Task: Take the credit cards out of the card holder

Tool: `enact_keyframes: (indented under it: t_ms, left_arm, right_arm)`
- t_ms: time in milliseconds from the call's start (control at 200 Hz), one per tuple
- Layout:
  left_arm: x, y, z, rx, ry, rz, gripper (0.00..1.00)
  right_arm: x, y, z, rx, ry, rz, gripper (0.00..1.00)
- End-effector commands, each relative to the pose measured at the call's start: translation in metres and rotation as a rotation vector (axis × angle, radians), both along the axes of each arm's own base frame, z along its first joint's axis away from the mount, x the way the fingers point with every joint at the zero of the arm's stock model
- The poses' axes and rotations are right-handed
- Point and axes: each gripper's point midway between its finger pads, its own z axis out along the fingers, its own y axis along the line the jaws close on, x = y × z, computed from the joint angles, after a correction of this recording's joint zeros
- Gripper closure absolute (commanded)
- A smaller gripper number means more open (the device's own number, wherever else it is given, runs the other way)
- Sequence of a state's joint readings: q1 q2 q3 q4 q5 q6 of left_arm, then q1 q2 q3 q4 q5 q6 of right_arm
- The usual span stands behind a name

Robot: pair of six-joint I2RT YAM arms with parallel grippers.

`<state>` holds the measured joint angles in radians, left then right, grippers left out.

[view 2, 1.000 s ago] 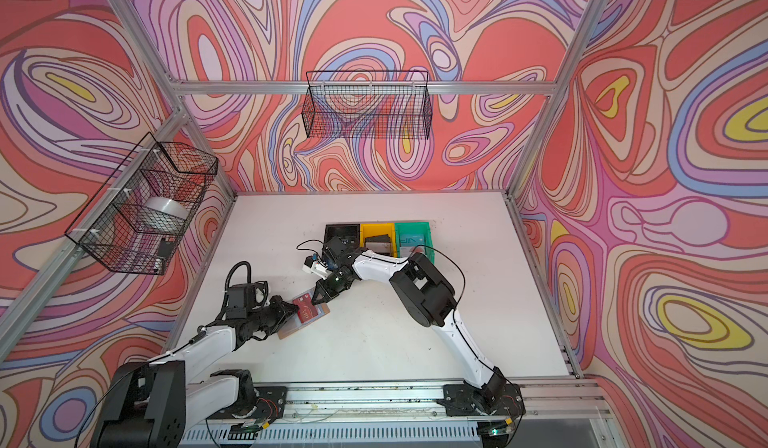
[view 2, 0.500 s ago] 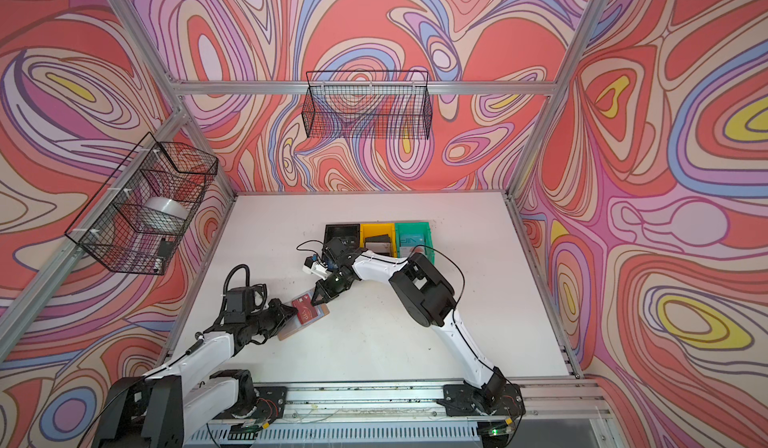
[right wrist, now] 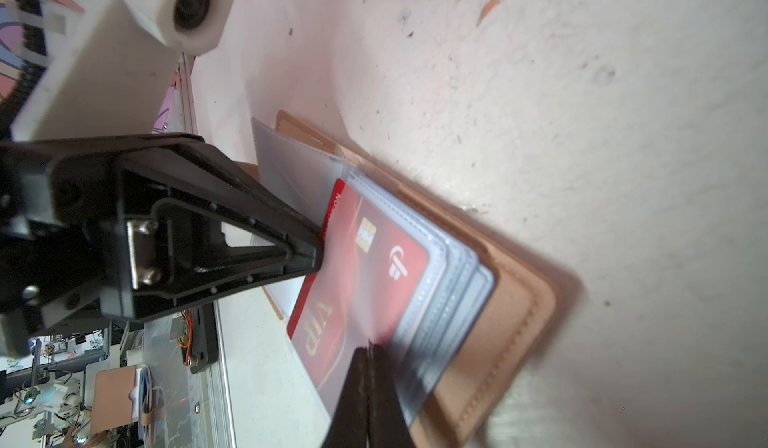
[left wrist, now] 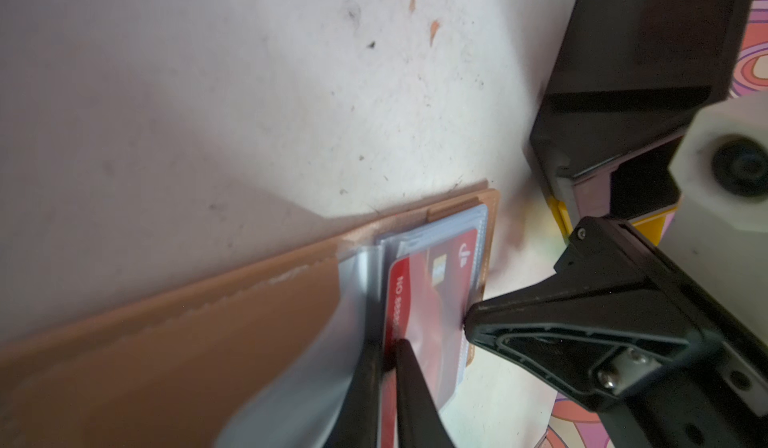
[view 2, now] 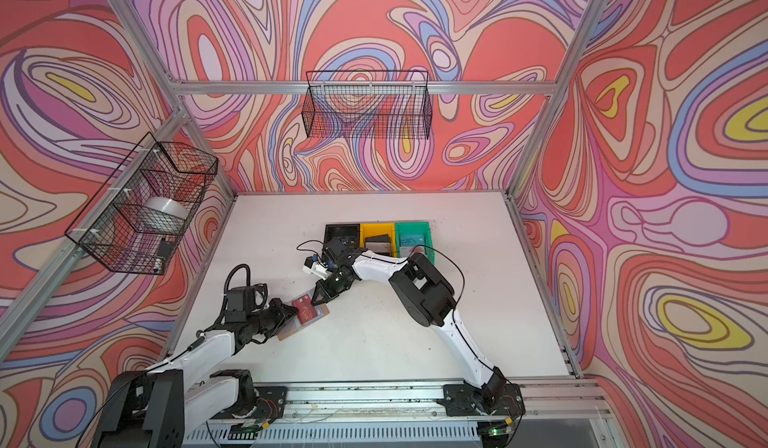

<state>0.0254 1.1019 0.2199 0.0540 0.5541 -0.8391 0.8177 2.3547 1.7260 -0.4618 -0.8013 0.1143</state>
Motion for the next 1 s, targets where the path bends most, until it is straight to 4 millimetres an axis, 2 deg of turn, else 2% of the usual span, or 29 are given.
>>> enact_keyframes:
  t_ms: [0, 992]
  left_arm:
    - [-0.0101, 0.0022, -0.0124, 0.016, 0.056, 0.005, 0.88]
    - [-0.017, 0.0025, -0.0105, 0.021, 0.058, -0.001, 1.0]
  right_arm:
    - [-0.0093, -0.0098, -0.0376, -0.088, 0.048, -0.004, 0.95]
    - [-0.0097, -0.0124, -0.0391, -0.097, 0.076, -0.004, 0.95]
